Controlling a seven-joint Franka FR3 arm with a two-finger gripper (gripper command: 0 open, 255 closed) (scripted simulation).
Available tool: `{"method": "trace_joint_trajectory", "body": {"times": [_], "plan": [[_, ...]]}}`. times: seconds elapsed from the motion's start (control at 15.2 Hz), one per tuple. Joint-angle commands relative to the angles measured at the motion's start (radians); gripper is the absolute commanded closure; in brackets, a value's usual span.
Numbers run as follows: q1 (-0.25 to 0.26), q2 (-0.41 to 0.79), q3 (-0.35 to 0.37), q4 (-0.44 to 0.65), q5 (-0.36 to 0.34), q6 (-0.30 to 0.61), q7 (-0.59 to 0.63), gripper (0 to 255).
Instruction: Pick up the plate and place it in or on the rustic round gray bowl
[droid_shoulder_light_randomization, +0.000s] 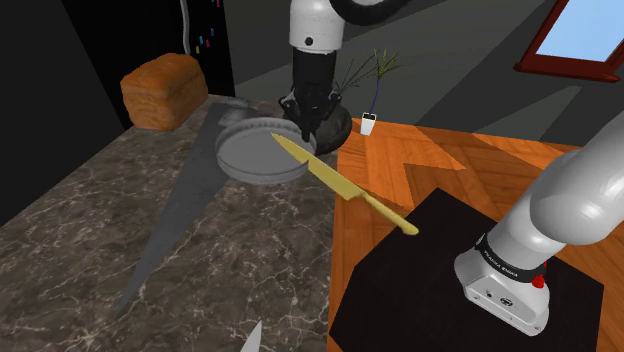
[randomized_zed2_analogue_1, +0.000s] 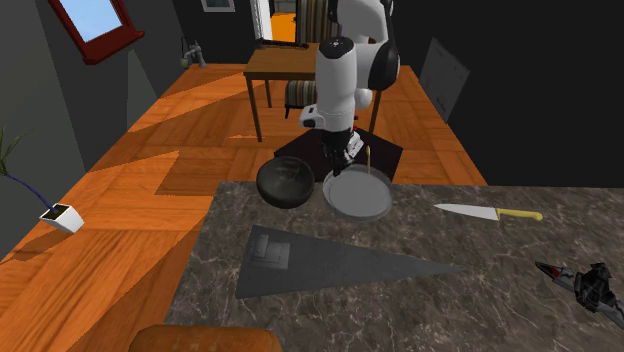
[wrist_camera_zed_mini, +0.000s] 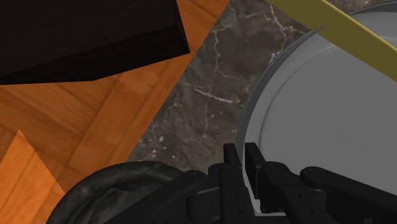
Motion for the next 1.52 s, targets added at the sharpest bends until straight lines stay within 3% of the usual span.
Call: {"method": "trace_joint_trajectory", "body": {"times": [0.0,0.66,1.45], "plan": [[-0.001,-0.002,-0.001,0.025,0.0,-0.027,0.001,255],[-0.004,-0.007,-0.008,0.148,-0.002,-0.154,0.008,255],[-0.128,-0.012,-0.178,0.157,-0.032,-0.194,-0.278,255]]}}
